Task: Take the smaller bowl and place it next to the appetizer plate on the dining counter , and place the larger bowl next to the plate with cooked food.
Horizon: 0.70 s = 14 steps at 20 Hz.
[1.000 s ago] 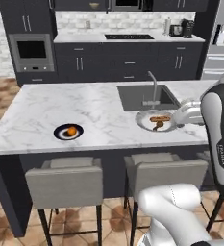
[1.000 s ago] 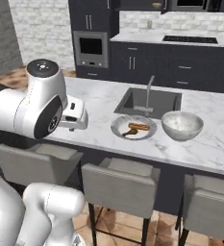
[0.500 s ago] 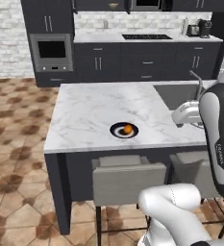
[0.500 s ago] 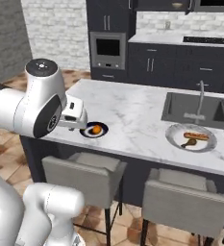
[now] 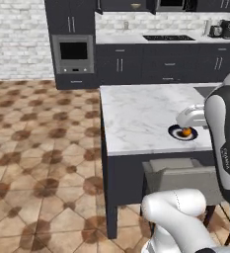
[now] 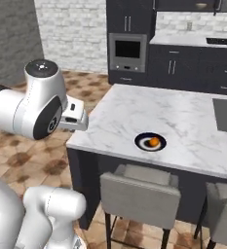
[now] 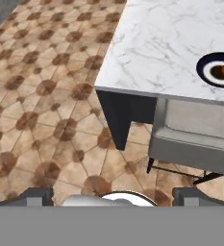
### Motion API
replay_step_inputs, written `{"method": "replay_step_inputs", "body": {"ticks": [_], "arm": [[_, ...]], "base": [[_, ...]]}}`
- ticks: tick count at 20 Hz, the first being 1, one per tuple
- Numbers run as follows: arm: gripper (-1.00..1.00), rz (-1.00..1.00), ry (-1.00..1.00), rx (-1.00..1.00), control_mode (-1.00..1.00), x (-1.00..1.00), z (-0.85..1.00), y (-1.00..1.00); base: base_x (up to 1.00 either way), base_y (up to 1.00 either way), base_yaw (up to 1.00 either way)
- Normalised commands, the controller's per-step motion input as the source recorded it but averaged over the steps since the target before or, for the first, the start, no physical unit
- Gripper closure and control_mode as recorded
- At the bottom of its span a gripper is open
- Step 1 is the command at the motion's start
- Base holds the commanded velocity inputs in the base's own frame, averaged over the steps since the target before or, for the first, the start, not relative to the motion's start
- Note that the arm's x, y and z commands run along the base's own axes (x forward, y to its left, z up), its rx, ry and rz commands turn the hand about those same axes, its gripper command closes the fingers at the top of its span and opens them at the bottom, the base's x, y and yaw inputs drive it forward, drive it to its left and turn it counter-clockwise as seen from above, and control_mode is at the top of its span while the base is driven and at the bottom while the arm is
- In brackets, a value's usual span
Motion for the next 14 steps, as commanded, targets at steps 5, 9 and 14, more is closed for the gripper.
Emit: {"method": "replay_step_inputs", "body": {"ticks": [5,9,14], "arm": [[-1.0,0.0,0.0,0.0,1.0,0.0,0.0,0.0],[-1.0,0.0,0.0,0.0,1.0,0.0,0.0,0.0],[-1.0,0.0,0.0,0.0,1.0,0.0,0.0,0.0]], "base": [[0.73,1.0,0.0],[0.94,1.0,0.0],[1.0,0.98,0.0]]}}
